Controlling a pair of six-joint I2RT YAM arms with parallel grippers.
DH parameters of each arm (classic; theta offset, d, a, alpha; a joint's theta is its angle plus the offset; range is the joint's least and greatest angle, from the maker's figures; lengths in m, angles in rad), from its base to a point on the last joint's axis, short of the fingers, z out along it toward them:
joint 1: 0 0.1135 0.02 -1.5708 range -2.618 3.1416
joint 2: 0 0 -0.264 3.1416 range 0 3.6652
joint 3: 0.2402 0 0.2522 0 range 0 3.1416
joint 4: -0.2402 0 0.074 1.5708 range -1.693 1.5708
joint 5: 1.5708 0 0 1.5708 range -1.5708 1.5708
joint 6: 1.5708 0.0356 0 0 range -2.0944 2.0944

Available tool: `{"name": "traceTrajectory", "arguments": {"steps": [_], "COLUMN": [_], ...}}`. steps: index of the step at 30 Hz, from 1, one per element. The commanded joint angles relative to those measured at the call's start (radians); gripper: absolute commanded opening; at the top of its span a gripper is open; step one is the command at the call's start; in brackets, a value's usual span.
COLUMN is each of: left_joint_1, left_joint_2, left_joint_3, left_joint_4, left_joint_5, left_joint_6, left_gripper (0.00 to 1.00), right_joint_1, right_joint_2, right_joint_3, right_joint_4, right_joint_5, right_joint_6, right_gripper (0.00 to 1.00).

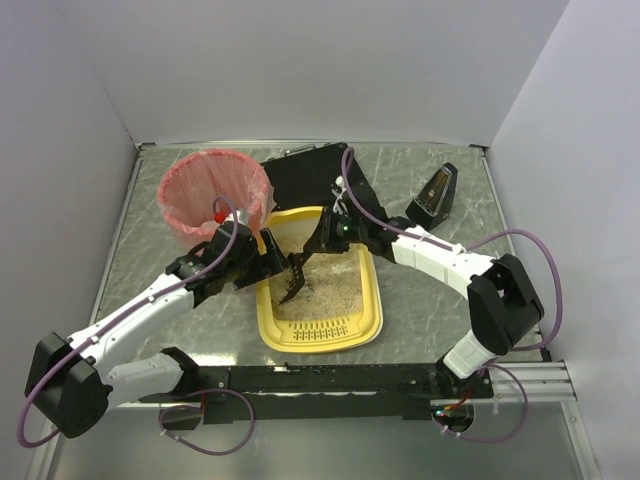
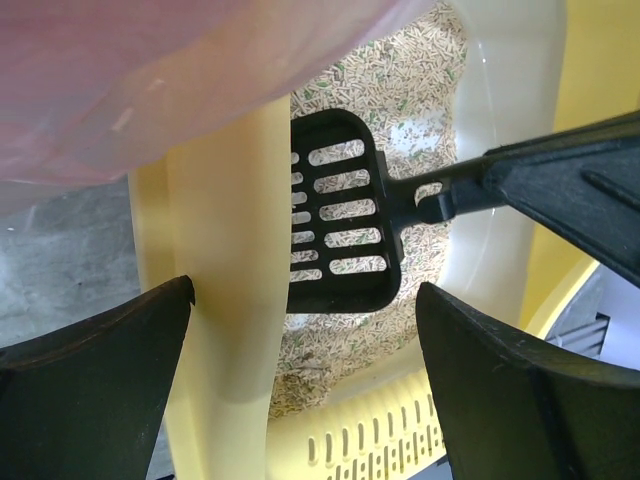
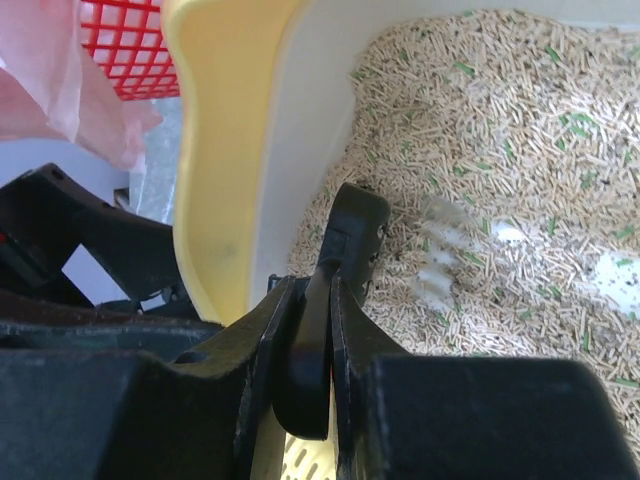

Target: Clean the litter box

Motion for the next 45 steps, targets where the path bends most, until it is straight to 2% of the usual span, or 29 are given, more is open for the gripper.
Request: {"name": "traceTrajectory", "arguments": {"steps": [1,9,18,38,45], "left_joint_1": [-0.012,-0.012,-0.012,-0.012,-0.012], "left_joint_2": [-0.012,-0.026,-0.046,-0.067,-0.046], "left_joint_3": [0.023,0.041,0.050,0.076,0.066], "left_joint_4": [0.072,0.044,0.035,0.004,0.015], "left_joint_5": [0.046,0.026,0.024,-0.005,0.004], "left_joint_6": [-0.057,-0.052,-0.054,-0.051,-0.055], "left_gripper": [0.97,0.97,0.97,0.97,0.97], "right_joint_1": [0.025,-0.012,-0.056,-0.131,-0.162], "right_joint_2": [-0.021,-0.097,-0.188,-0.360,-0.396], "right_joint_3": [-0.021,-0.067,-0.133,-0.199,-0.223], "right_joint_4": [0.102,0.050,0.079,0.116,0.134], "right_joint_5": [-0.098,-0.038,-0.021,-0.014,-0.054], "right_joint_6": [0.044,0.001,0.002,0.068,0.099], "right_gripper": [0.00,0.00,0.00,0.00,0.00]}}
